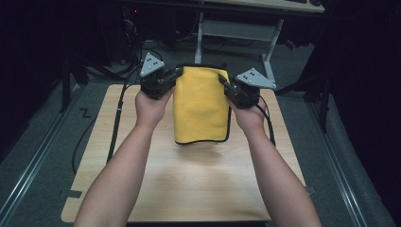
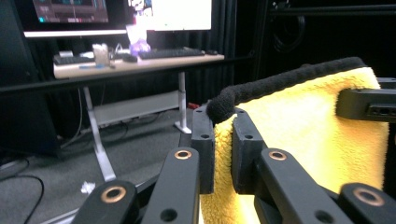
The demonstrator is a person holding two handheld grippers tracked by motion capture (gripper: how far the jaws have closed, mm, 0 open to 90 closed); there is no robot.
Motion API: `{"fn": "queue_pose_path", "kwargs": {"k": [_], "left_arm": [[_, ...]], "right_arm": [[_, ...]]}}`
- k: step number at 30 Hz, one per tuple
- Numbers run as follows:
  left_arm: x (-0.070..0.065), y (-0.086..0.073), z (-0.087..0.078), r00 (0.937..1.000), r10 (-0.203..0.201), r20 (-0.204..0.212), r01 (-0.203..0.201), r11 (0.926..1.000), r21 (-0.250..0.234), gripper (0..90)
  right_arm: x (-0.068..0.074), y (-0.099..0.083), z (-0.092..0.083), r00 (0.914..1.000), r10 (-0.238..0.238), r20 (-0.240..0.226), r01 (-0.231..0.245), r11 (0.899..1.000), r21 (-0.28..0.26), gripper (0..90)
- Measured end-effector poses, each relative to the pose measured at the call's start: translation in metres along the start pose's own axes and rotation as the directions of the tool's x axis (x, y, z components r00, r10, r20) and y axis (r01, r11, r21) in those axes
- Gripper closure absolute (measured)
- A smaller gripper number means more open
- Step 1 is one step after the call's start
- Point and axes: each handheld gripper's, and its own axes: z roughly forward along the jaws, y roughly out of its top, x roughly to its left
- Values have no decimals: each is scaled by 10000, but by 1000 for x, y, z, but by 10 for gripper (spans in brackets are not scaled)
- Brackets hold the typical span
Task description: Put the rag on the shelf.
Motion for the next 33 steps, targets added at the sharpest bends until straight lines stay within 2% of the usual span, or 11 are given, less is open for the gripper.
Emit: {"fn": "queue_pose_path", "kwargs": {"k": [5,7,9,14,16,19,25,29,33], "left_arm": [[7,-9,14,9997,254,-4,-254,9990,358,812],[11,-13,20,9997,249,28,-251,9978,612,812],[17,-19,26,9999,108,94,-117,9954,951,812],[24,-39,39,9996,-258,134,230,9842,1758,813],[23,-45,40,9995,-236,196,195,9819,1886,814],[23,-53,43,9995,-219,231,163,9750,2215,817],[26,-63,45,9988,-460,180,403,9695,2419,819],[27,-68,47,9979,-614,182,547,9654,2550,818],[27,-73,48,9970,-748,177,676,9628,2616,818]], "right_arm": [[-13,-10,12,10000,17,-93,-16,9998,181,766],[-16,-14,18,10000,-44,-80,47,9994,345,765],[-19,-20,24,9997,113,-199,-103,9986,515,764],[-21,-33,35,9993,-211,-321,246,9933,1128,764],[-23,-39,36,9990,-261,-375,308,9908,1321,764],[-27,-48,37,9988,-71,-494,149,9869,1604,763],[-28,-56,43,9983,43,-588,76,9795,2014,762],[-28,-58,47,9983,-90,-578,211,9766,2140,762],[-30,-61,48,9979,136,-630,11,9735,2288,760]]}}
